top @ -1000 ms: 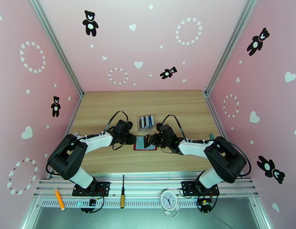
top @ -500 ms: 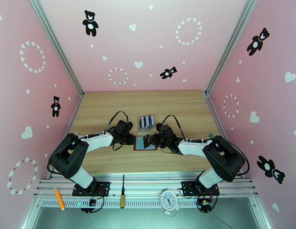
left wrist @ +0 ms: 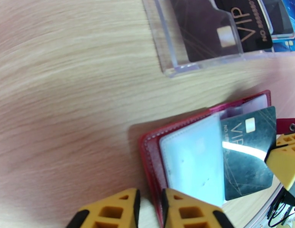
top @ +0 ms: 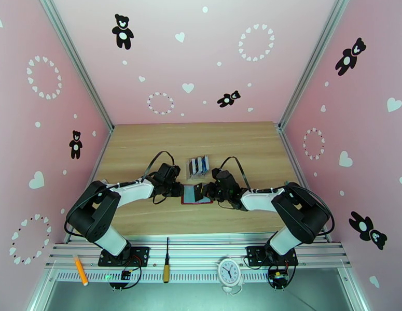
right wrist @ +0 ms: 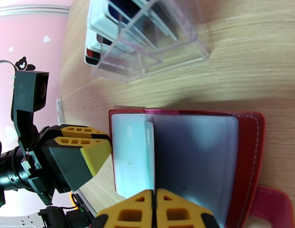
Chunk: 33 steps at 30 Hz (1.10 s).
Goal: Put the credit cards into the card holder
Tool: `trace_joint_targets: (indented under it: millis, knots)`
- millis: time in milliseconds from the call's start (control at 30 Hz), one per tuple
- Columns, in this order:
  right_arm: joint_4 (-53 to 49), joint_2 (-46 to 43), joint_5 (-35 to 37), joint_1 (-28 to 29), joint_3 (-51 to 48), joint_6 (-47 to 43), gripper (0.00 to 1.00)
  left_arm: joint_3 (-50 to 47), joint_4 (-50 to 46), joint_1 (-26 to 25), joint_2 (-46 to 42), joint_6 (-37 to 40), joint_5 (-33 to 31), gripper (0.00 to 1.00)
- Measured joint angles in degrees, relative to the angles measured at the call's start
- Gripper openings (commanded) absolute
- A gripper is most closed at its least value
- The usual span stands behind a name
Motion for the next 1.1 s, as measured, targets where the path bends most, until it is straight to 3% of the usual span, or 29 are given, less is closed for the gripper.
trace_joint_targets:
  millis: [1100]
  knots:
    - [4.3, 3.5, -0.1, 0.2, -0.6, 2.4, 0.11, 0.3, -0.1, 0.0, 0.9, -0.1, 0.0, 0.15]
